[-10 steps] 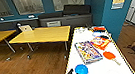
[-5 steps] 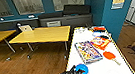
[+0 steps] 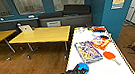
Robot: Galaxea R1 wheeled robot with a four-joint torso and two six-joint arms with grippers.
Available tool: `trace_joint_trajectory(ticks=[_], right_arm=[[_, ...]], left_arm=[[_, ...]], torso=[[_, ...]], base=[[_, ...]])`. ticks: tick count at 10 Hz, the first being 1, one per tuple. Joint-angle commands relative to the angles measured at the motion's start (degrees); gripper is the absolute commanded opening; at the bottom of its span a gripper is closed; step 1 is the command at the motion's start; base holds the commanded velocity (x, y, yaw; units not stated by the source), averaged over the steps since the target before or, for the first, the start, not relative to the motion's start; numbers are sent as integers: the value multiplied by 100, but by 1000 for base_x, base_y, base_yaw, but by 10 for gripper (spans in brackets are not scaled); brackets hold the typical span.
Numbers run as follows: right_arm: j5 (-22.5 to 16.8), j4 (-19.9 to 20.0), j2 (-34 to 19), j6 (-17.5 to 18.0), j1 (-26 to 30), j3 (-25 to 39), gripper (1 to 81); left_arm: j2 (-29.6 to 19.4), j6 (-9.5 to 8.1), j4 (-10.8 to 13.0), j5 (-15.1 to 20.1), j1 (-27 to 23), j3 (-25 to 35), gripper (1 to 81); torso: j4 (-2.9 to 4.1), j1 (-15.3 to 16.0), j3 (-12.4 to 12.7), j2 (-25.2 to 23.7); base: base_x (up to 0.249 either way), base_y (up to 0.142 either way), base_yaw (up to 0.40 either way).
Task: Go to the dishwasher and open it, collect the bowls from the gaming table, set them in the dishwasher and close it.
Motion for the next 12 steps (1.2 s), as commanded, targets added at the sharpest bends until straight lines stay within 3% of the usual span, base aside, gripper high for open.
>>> trace_joint_trajectory(ticks=[1,2,6,10,12], right_arm=[[-137,-166,-198,-19,276,81,10],[-137,-201,-181,-19,294,81,10],[-137,-307,-198,-10,303,81,10],[-180,-316,-198,-10,329,107,10],[-189,-324,-181,-10,329,107,10]], left_arm=[[132,26,271,174,-641,64,811],[114,18,369,183,-596,64,811],[-298,9,369,148,-798,134,811],[-1387,18,456,139,-965,1600,811],[-1722,18,526,139,-948,2041,811]], torso=[[0,0,0,0],[0,0,0,0],[0,0,0,0],[0,0,0,0],[0,0,0,0]], base=[[0,0,0],[0,0,0],[0,0,0],[0,0,0],[0,0,0]])
